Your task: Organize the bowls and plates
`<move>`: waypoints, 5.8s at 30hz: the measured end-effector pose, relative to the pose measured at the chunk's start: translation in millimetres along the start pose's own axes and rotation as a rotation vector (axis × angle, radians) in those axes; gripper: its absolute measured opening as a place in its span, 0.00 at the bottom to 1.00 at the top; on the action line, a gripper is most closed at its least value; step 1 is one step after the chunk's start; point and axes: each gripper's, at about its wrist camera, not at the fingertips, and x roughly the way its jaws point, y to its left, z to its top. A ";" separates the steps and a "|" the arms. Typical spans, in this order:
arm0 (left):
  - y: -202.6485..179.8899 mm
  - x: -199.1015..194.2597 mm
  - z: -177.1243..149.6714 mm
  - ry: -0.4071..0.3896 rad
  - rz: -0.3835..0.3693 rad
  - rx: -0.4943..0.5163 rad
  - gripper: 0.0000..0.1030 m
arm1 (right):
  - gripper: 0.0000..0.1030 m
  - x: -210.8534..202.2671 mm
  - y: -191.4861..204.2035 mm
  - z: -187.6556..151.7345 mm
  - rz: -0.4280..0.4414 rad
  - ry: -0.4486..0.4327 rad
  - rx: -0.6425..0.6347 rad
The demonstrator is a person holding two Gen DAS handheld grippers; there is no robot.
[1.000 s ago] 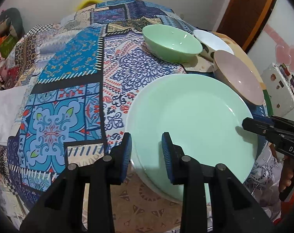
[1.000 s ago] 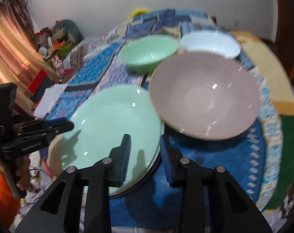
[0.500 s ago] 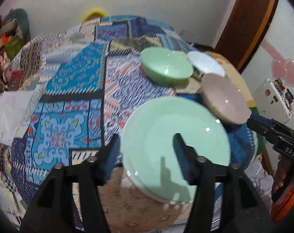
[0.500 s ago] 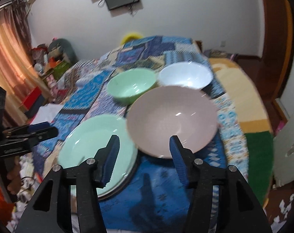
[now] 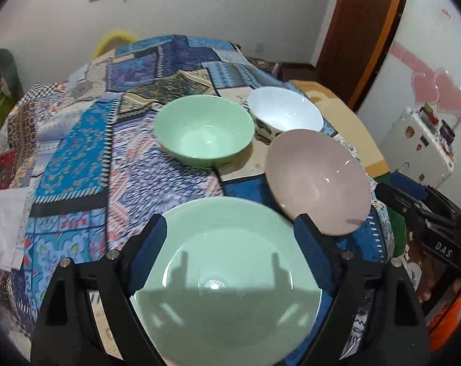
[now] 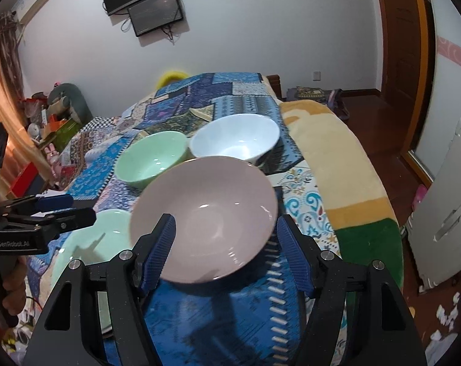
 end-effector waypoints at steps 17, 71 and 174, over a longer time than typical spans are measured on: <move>-32.3 94.6 27.7 0.125 -0.023 0.054 0.57 | 0.64 32.5 -32.8 -15.9 0.030 0.050 0.121; 22.4 -43.7 -16.9 -0.082 -0.039 -0.040 0.18 | 0.25 -2.8 98.6 9.5 0.165 -0.016 -0.047; 137.3 -69.2 -16.7 -0.178 0.155 -0.164 0.84 | 0.48 56.1 109.4 52.6 0.049 0.021 -0.157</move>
